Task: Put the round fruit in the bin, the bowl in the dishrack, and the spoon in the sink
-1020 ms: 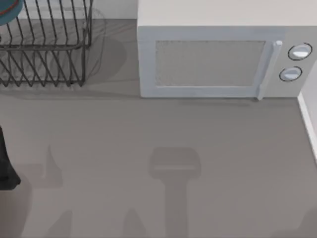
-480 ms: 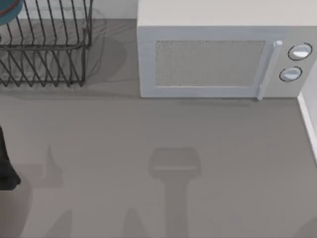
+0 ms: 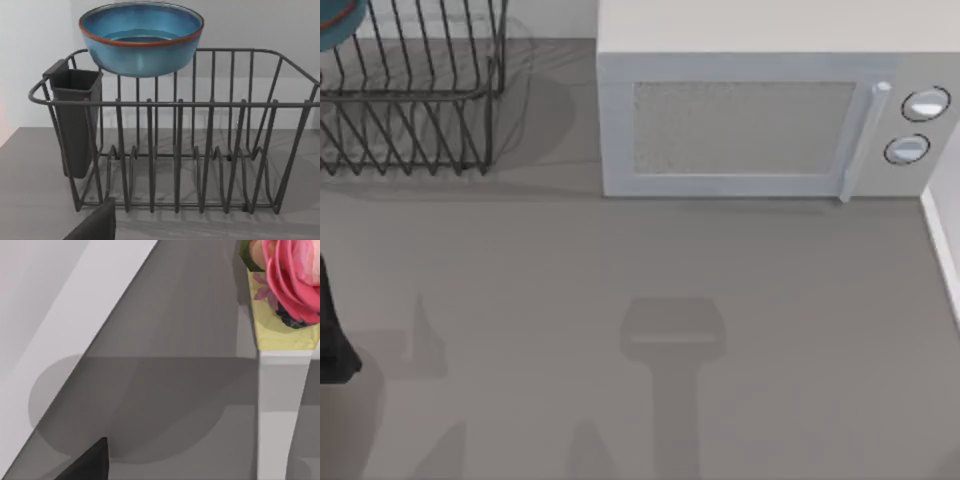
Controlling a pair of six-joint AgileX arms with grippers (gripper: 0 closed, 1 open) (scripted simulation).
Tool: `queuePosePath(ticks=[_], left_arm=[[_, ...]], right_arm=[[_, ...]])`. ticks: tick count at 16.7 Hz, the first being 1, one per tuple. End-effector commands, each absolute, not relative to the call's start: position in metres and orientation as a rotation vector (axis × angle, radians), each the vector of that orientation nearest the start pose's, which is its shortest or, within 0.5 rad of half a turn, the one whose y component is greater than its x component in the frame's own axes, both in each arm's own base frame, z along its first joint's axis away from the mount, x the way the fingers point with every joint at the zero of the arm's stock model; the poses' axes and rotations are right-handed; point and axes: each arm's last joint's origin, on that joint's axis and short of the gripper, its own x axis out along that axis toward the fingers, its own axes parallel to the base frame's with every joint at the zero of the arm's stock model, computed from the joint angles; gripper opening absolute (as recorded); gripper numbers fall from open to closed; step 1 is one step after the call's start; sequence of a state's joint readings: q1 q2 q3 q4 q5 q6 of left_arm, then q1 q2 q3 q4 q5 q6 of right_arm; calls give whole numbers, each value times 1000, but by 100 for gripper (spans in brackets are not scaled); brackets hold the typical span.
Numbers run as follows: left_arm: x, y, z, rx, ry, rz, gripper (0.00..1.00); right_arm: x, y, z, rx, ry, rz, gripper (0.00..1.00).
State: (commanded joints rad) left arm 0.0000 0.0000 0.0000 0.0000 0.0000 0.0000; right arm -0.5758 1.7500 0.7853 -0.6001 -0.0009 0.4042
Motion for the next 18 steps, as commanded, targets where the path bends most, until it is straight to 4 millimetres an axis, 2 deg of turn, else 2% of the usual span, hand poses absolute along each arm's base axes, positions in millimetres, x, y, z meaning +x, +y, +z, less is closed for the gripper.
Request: queuePosePath(ticks=[13,18], left_arm=[[106,-1,160,0,0,0,100],[106,-1,160,0,0,0,100]], right_arm=[[220,-142,93,762,1427,-761,2],[220,-142,93,762,1427,-761,0]])
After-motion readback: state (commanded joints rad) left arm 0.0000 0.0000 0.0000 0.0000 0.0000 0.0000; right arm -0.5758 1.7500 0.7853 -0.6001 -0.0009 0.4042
